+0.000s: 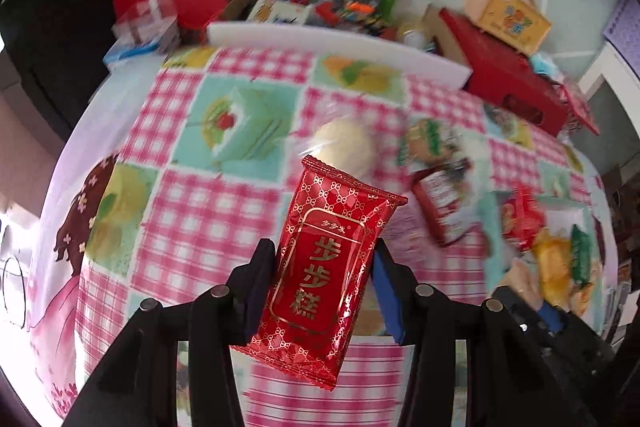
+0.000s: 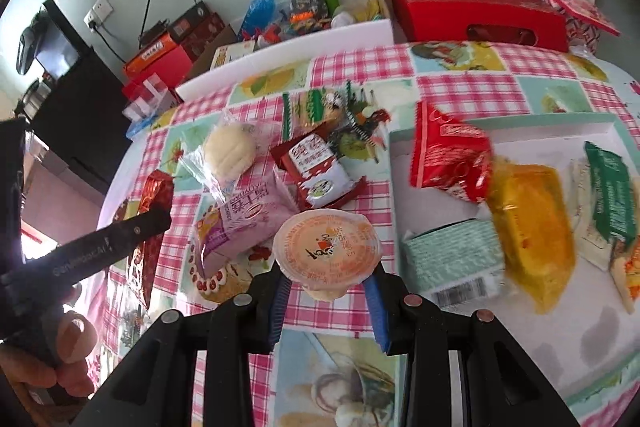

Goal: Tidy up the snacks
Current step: 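Carry the red packet over the tray with the left tool while the right tool carries the jelly cup there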

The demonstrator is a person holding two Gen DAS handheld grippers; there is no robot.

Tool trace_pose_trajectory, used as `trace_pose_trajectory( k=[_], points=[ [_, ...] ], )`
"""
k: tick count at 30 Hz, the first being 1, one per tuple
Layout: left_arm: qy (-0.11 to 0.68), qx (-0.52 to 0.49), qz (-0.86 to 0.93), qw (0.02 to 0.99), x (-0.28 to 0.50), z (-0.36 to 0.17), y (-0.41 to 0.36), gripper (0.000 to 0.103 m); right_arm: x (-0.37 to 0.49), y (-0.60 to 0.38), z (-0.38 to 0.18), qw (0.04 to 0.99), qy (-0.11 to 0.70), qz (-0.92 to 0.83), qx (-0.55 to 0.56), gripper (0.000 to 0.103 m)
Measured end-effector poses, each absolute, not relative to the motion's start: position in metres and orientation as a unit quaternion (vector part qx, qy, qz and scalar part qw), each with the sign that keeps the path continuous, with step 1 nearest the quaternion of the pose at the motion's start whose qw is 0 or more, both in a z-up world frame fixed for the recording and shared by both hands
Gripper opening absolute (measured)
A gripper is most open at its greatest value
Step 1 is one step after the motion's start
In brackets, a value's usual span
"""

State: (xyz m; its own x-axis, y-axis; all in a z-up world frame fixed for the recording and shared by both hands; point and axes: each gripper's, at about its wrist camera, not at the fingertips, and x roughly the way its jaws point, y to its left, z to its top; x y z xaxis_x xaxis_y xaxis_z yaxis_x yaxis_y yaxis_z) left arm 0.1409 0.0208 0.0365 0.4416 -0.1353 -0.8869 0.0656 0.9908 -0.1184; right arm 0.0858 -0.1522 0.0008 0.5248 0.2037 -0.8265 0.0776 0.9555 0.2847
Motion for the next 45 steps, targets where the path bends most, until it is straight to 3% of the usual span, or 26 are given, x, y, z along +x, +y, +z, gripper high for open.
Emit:
trace_pose_trajectory(
  k=[10,21,28,45],
  points=[
    [0.523,-0.037,-0.126,0.842,0.147,0.057,-0.064,0.05,0.069,-0.207,0.026,0.877,0.452,-0.022,0.161,0.037],
    [0.527,-0.02,-0.172,0.832,0.125,0.043,-0.148,0.05,0.043,-0.296,0.031,0.87,0.439,-0.121,0.189,0.037],
    [0.533,-0.013,-0.179,0.827,0.123,0.022,-0.166,0.05,0.035,-0.335,0.024,0.859,0.438,-0.151,0.217,0.037],
    [0.54,-0.005,-0.185,0.821,0.135,0.003,-0.18,0.05,0.057,-0.316,0.002,0.844,0.483,-0.118,0.203,0.037]
  ],
)
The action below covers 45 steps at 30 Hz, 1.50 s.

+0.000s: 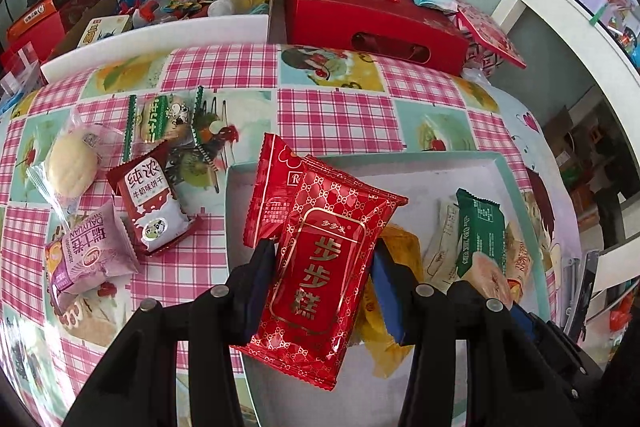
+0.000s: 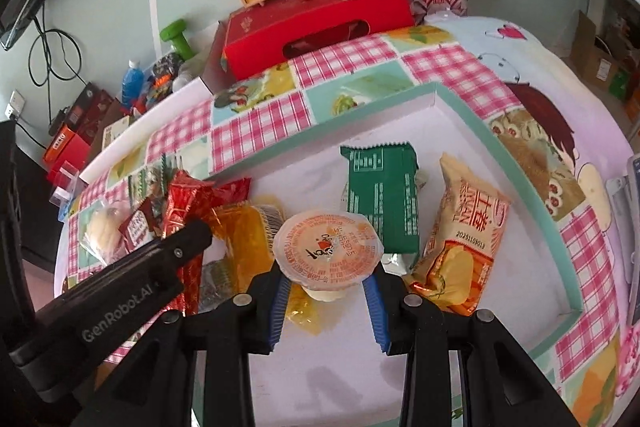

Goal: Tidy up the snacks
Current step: 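Carry the red packet over the tray with the left tool while the right tool carries the jelly cup there, then open the left tool to drop the red packet in the tray while the right tool releases the jelly cup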

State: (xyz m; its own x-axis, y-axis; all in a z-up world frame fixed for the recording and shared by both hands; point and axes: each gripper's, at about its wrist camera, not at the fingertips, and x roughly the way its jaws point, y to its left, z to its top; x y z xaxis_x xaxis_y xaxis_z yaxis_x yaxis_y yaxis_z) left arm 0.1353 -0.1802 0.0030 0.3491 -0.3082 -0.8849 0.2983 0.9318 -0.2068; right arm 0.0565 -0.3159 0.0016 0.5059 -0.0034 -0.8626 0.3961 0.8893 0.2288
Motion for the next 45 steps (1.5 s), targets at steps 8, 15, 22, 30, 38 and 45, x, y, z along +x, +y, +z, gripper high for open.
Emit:
trace_pose_trajectory(
  k=[8,15,22,30,38,45],
  points=[
    [0.55,0.001,-0.201,0.811,0.132,-0.004,-0.192,0.05,0.055,-0.325,-0.004,0.837,0.488,-0.136,0.207,0.037],
    [0.549,0.003,-0.22,0.806,0.129,-0.007,-0.2,0.05,0.052,-0.338,-0.007,0.831,0.489,-0.151,0.219,0.037],
    [0.549,-0.001,-0.226,0.805,0.132,-0.012,-0.202,0.05,0.053,-0.34,-0.01,0.826,0.495,-0.161,0.216,0.038],
    [0.553,0.002,-0.218,0.804,0.13,-0.006,-0.2,0.055,0.049,-0.344,-0.005,0.827,0.488,-0.166,0.224,0.038],
    [0.535,-0.01,-0.22,0.816,0.127,0.021,-0.188,0.056,0.043,-0.348,0.01,0.837,0.469,-0.166,0.226,0.039],
    [0.529,-0.017,-0.216,0.82,0.127,0.03,-0.182,0.062,0.04,-0.347,0.02,0.845,0.458,-0.163,0.222,0.039]
  ],
)
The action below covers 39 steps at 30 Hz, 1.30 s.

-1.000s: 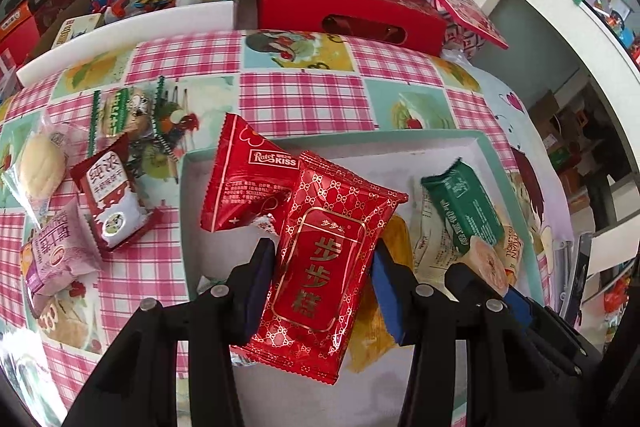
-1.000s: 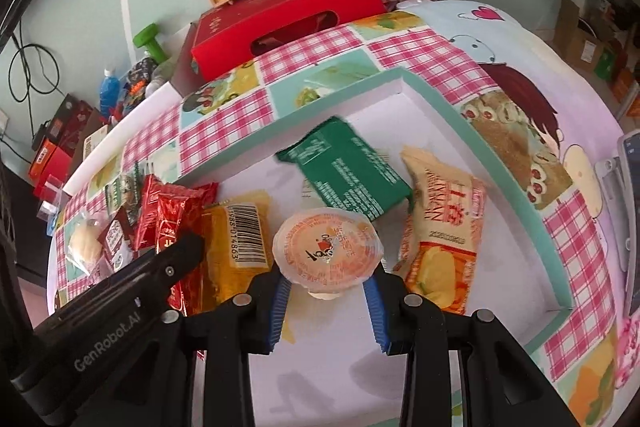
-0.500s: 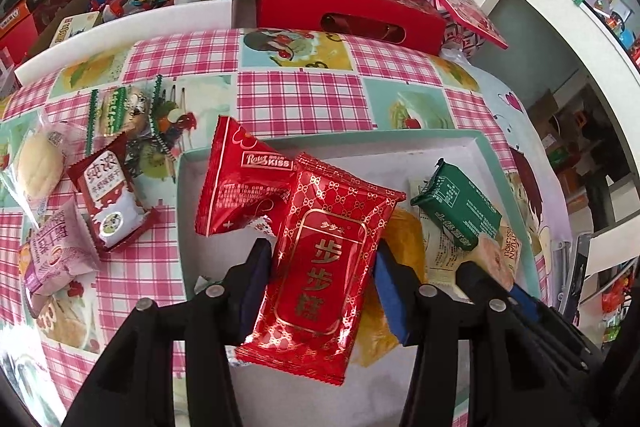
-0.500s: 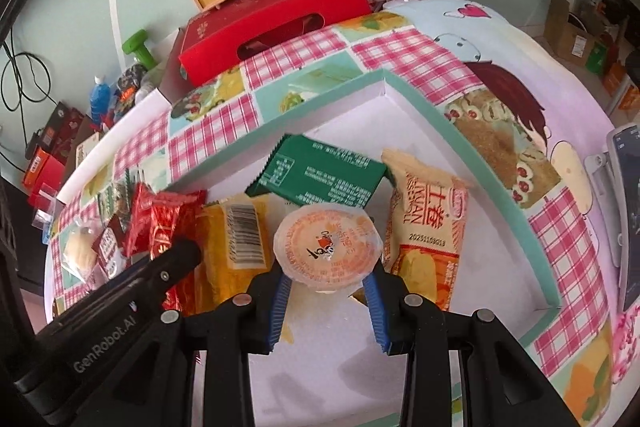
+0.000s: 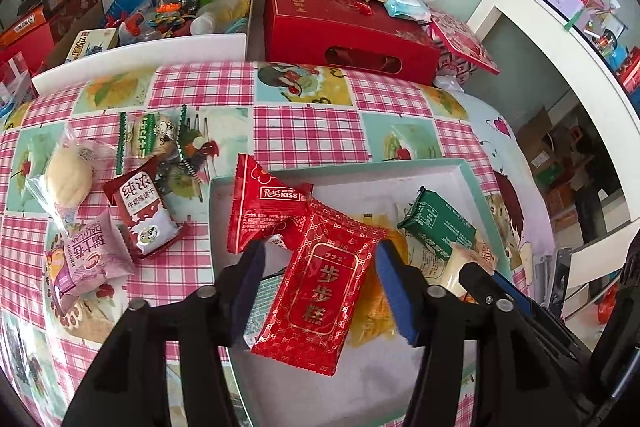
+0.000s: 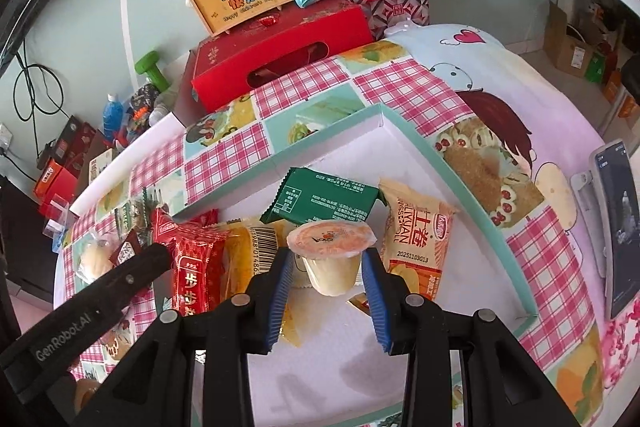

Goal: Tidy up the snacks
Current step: 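Open the left tool to drop the red packet in the tray while the right tool releases the jelly cup, then move both open tools back over the snack pile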

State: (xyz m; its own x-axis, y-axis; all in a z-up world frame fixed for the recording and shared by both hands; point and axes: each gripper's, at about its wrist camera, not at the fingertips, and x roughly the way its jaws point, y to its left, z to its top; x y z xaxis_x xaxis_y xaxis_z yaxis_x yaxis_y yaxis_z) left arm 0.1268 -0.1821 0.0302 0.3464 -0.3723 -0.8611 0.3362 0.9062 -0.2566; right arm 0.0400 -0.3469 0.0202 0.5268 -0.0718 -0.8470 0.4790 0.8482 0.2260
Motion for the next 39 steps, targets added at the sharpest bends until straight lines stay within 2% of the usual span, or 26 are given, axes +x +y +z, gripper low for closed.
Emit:
trace_pose_trajectory(
  k=[2,4,12,14,15,20,22,23,39],
  points=[
    [0.532,-0.017,-0.213,0.819,0.127,0.029,-0.181,0.063,0.04,-0.348,0.02,0.844,0.459,-0.163,0.224,0.043],
    [0.536,-0.016,-0.209,0.818,0.128,0.027,-0.181,0.064,0.039,-0.35,0.019,0.845,0.457,-0.165,0.225,0.064],
    [0.544,-0.013,-0.197,0.816,0.129,0.021,-0.181,0.066,0.04,-0.353,0.016,0.842,0.46,-0.176,0.218,0.071],
    [0.546,-0.011,-0.194,0.815,0.129,0.02,-0.181,0.074,0.04,-0.353,0.015,0.842,0.462,-0.177,0.216,0.075],
    [0.547,-0.01,-0.193,0.815,0.129,0.019,-0.181,0.082,0.04,-0.353,0.015,0.842,0.462,-0.178,0.215,0.078],
    [0.547,-0.002,-0.181,0.818,0.13,0.016,-0.18,0.088,0.04,-0.355,0.013,0.841,0.461,-0.185,0.214,0.089],
    [0.543,0.002,-0.166,0.823,0.131,0.016,-0.177,0.097,0.039,-0.358,0.01,0.838,0.462,-0.194,0.215,0.098],
    [0.541,0.005,-0.16,0.826,0.132,0.015,-0.176,0.099,0.038,-0.36,0.009,0.837,0.462,-0.2,0.216,0.102],
    [0.547,-0.006,-0.151,0.823,0.131,0.011,-0.165,0.1,0.035,-0.37,0.005,0.83,0.46,-0.204,0.241,0.103]
  ],
)
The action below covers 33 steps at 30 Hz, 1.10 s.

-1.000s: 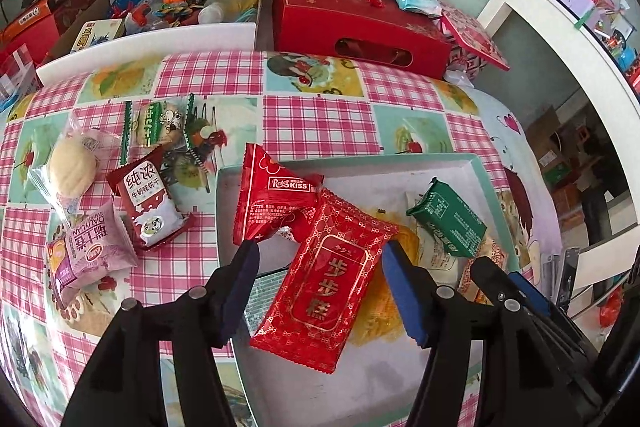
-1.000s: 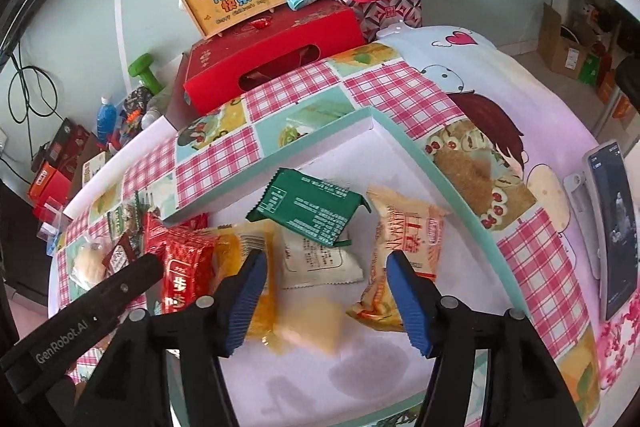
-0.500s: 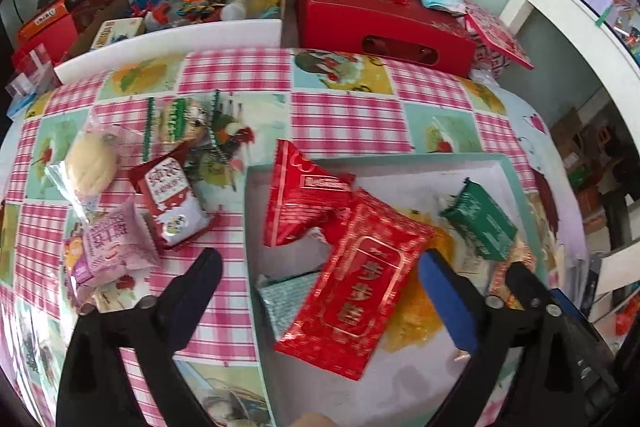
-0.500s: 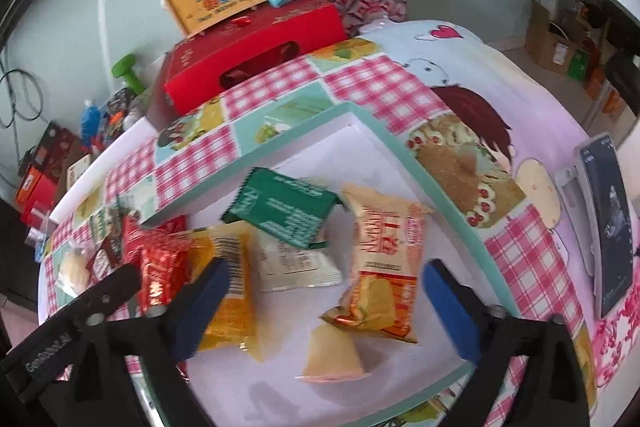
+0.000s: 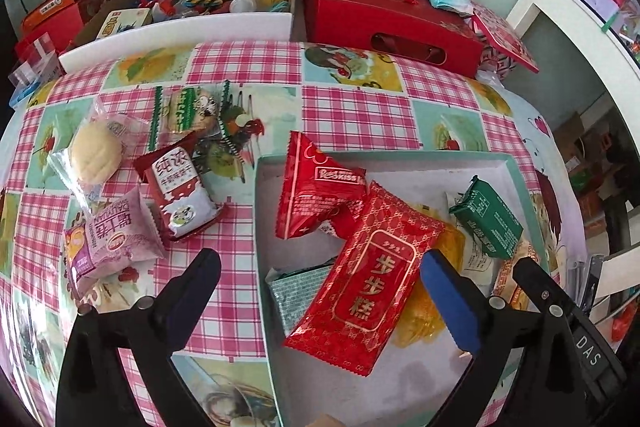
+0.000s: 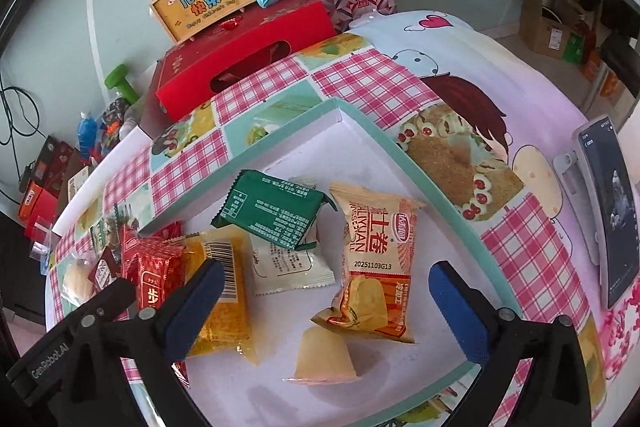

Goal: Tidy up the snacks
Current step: 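Move both open tools back over the snack pile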

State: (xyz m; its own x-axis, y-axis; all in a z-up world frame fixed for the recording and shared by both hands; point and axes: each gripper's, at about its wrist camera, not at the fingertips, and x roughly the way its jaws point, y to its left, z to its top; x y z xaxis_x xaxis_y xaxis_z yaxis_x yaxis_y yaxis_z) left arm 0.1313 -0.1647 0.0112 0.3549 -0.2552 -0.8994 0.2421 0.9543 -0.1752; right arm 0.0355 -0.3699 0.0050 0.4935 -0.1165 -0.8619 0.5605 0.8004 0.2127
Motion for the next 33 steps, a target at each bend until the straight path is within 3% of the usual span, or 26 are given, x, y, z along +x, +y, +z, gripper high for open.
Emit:
trace_pose_trajectory(
  k=[14,33],
  points=[
    [0.543,0.011,-0.132,0.829,0.114,0.015,-0.125,0.1,0.046,-0.337,0.012,0.84,0.469,-0.195,0.193,0.103],
    [0.531,-0.054,-0.048,0.845,0.132,0.022,-0.021,0.1,0.074,-0.238,0.025,0.87,0.459,-0.136,0.118,0.103]
  ],
)
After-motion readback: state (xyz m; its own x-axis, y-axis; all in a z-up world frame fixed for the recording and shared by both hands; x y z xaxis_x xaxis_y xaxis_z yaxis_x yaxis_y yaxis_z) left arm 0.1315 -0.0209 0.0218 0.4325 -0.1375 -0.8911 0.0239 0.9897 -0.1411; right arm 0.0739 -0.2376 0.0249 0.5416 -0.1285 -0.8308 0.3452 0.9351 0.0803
